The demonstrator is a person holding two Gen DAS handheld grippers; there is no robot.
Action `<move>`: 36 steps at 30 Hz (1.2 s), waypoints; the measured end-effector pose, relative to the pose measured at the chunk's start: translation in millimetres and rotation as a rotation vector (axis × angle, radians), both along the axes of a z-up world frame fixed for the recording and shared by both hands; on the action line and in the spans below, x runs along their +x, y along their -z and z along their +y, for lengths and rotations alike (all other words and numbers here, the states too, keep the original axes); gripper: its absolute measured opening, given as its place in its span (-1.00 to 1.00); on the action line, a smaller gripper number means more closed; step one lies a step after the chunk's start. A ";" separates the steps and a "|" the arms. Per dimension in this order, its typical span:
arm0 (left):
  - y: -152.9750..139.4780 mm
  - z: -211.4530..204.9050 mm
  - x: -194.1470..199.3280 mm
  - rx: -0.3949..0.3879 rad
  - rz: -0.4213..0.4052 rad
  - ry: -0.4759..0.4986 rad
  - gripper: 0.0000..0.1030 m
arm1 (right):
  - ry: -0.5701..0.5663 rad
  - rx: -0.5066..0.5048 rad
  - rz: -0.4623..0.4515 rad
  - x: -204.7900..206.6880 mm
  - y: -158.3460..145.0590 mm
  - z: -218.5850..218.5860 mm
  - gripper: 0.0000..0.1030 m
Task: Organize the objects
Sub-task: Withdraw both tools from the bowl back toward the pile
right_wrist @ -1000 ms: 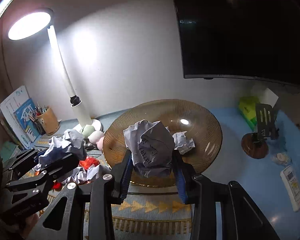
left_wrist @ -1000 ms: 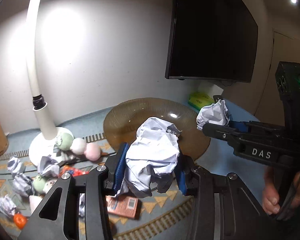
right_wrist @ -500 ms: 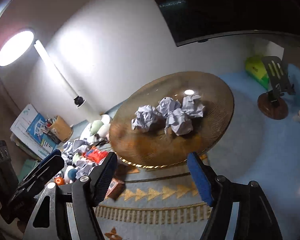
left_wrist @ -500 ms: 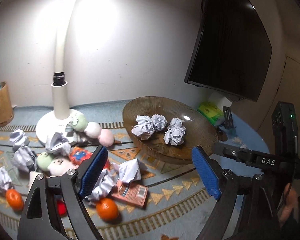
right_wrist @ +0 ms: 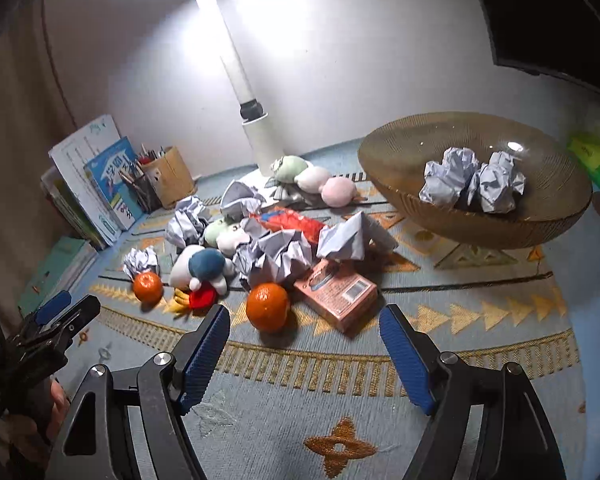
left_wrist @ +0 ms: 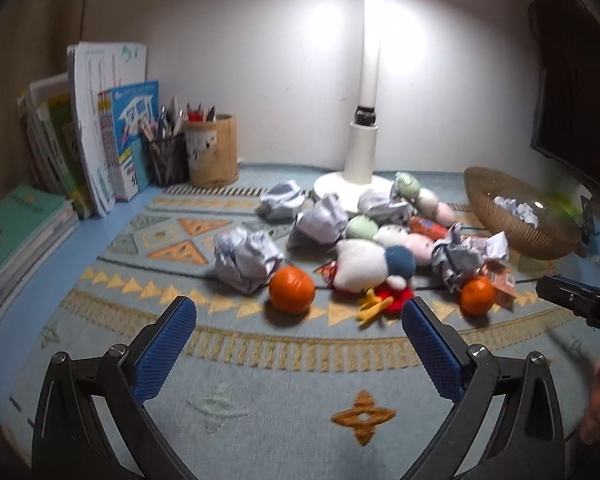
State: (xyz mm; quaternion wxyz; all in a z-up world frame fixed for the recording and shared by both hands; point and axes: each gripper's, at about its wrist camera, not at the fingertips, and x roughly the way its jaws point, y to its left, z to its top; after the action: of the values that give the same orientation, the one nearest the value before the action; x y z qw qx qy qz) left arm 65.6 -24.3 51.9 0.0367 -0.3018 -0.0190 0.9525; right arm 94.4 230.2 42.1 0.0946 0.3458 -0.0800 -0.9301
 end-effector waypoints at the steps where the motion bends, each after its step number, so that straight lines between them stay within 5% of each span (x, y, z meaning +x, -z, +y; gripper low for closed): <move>1: 9.4 -5.1 -1.8 0.019 -0.021 -0.010 0.99 | 0.001 0.053 -0.021 -1.6 3.2 -7.6 0.47; 5: 8.8 -8.8 -4.0 0.040 -0.004 -0.025 0.99 | -0.029 0.212 -0.001 -0.9 9.3 -35.1 0.68; 9: 13.1 -2.4 -2.5 0.015 -0.028 -0.007 0.99 | -0.062 0.327 0.022 3.3 13.2 -54.0 0.68; 33: 15.5 -2.2 -1.2 0.007 -0.049 -0.041 0.99 | -0.056 0.172 -0.132 -19.8 25.5 -32.1 0.77; 36: 19.9 -8.6 -17.6 0.040 -0.125 -0.026 0.99 | -0.082 0.140 -0.195 -32.0 29.7 -33.8 0.77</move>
State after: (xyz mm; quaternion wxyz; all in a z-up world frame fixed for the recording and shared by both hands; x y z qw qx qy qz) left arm 48.0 -32.9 32.0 0.0292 -0.3598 -0.0443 0.9315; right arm 62.4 196.4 12.3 0.1000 0.4435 -0.0094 -0.8906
